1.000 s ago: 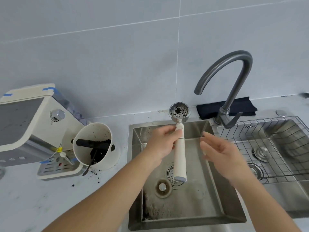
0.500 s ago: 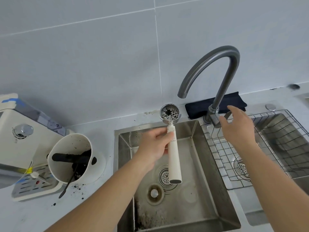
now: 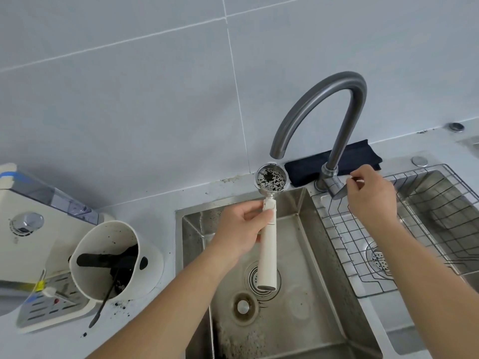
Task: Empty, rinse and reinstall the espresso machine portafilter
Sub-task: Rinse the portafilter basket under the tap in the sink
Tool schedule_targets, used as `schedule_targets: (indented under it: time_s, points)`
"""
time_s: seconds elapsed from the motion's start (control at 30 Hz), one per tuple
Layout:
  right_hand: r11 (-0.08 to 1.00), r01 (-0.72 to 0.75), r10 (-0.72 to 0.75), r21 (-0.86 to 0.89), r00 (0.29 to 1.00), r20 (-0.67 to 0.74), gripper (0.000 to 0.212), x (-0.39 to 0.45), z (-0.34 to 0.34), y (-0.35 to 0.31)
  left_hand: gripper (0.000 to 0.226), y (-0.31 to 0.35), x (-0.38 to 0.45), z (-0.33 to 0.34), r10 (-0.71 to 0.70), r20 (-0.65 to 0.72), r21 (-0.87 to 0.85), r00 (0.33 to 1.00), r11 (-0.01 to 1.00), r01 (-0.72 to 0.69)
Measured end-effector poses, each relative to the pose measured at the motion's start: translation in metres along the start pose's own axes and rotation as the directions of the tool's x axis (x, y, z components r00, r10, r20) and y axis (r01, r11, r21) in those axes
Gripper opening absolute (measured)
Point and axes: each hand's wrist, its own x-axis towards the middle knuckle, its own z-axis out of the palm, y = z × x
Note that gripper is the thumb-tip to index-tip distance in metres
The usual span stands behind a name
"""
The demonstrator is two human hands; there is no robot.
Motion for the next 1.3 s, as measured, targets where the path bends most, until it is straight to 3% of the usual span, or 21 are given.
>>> schedule_targets:
  time_s: [1.17,1.3]
  points:
    - [0.998,-0.035,0.036,0.053,0.999,-0.020,0.008,-0.012,0.002,0.009,0.021,-0.001,0.006,-0.007,0.009,0.061,0.038,0.998,0.999,-0.012]
    - [0.998,-0.037,0.037,0.052,0.999,-0.008,0.008,-0.013,0.000,0.007,0.016,-0.005,0.007,-0.003,-0.057,0.066,-0.031,0.996,0.998,0.059]
